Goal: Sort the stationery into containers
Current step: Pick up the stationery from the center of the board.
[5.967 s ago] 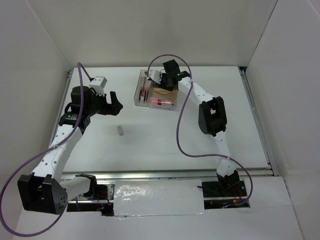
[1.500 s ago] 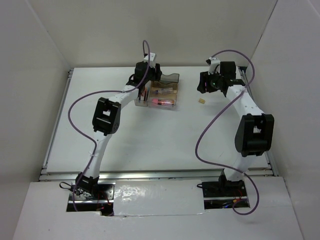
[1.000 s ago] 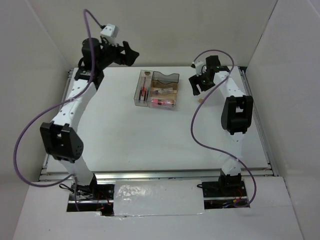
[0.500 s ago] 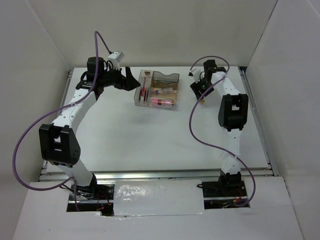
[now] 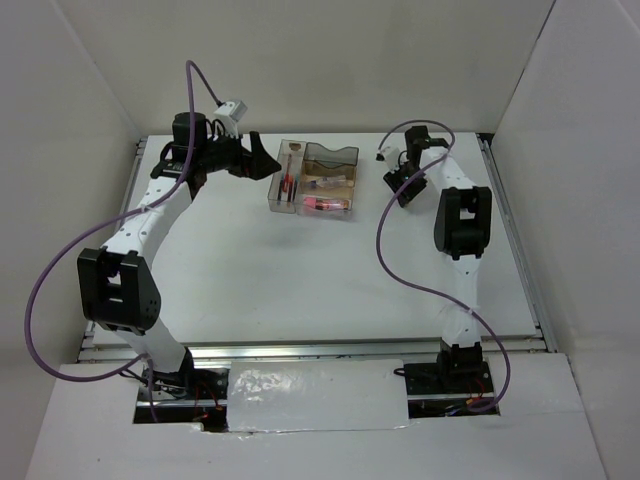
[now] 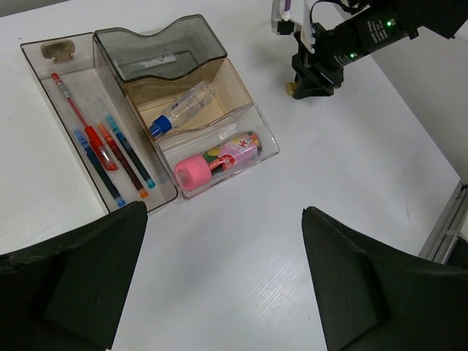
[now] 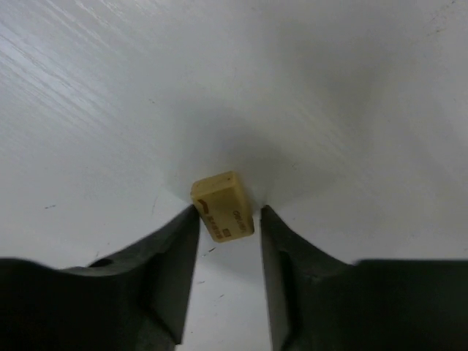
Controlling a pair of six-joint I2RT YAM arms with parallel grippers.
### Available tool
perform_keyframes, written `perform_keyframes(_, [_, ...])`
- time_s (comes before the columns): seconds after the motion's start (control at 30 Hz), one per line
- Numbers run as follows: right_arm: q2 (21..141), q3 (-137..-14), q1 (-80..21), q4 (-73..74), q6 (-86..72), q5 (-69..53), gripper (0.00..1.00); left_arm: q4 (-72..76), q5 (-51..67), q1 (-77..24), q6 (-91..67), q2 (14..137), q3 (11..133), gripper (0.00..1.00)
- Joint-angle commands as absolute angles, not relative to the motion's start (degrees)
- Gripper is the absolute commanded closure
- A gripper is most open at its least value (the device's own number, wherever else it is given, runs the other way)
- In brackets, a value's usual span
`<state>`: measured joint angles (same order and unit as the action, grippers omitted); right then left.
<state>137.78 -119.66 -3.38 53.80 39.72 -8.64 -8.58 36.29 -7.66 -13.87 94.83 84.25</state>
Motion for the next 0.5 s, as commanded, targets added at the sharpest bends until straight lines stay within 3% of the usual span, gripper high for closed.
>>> perform_keyframes(0.0, [139.1,-122.4,-3.2,55.8,42.0,-8.1,0.58,-7.0,36.5,-7.7,-14.1,94.1,84.9,0.01])
perform_keyframes(0.13, [138.9,-123.5,-3.7,56.5,42.6,-9.0,0.74,-6.6,35.8,-7.6,-14.5,93.0,83.0,0.01])
perform_keyframes(0.3, [133.5,-126.4,-6.4,57.0,41.7,-13.2,0.80,-6.6,31.9,-7.5,-15.8,91.6,81.2,0.01])
perform_keyframes(0.47, [126.7,-125.2,-11.9,42.7,36.2,-14.0,0.91,-5.7,30.7,-7.5,-17.0,92.1,80.2,0.01])
